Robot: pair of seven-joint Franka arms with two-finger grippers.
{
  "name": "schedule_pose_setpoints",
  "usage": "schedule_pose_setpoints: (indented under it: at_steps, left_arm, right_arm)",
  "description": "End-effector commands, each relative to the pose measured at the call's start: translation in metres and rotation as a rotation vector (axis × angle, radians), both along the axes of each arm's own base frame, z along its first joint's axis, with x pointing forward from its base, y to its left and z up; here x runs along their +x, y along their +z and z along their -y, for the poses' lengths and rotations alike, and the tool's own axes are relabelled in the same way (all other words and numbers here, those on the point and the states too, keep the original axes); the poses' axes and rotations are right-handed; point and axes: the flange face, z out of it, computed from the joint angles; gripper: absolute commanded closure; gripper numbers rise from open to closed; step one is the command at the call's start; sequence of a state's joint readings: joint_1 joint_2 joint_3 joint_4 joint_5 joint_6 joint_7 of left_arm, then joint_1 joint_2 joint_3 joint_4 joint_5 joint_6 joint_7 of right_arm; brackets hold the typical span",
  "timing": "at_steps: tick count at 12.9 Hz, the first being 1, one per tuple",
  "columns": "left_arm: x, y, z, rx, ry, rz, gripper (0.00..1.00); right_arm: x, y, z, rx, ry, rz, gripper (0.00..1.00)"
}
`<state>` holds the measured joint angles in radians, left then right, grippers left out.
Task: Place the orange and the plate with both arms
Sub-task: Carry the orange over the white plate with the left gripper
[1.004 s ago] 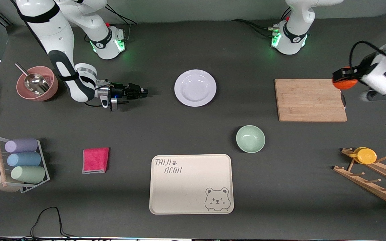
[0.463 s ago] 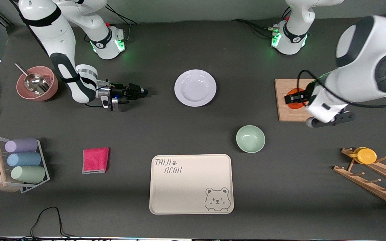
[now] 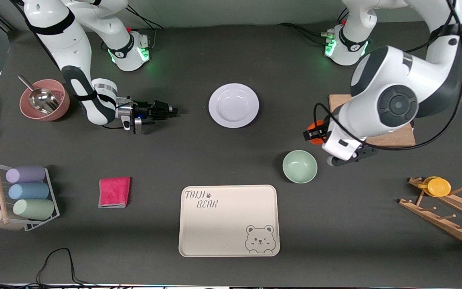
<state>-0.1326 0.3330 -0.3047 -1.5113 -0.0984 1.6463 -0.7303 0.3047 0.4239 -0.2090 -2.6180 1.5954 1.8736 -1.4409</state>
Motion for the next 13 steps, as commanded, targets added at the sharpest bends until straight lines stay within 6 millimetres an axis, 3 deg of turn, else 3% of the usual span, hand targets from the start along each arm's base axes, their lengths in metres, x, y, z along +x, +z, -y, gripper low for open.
schedule_pose_setpoints:
  at_steps: [1,4,7,11,13]
  left_arm:
    - [0.009,0.005,0.019,-0.007,0.041,0.006,1.00]
    - [0.004,0.005,0.030,0.004,0.056,0.005,1.00]
    - [-0.024,-0.001,0.081,0.028,0.066,-0.003,1.00]
    - [-0.081,-0.037,0.145,0.063,0.062,-0.003,1.00]
    - [-0.122,-0.067,0.180,0.070,0.073,0.019,1.00]
  right_arm:
    - [-0.001,-0.007,-0.001,0.008,-0.010,0.018,0.59]
    - [-0.001,-0.007,-0.001,0.008,-0.010,0.018,0.59]
    - [-0.001,-0.007,-0.001,0.008,-0.010,0.018,0.59]
    - [-0.001,-0.007,-0.002,0.009,-0.010,0.018,0.59]
    - [-0.001,-0.006,-0.002,0.010,-0.010,0.019,0.59]
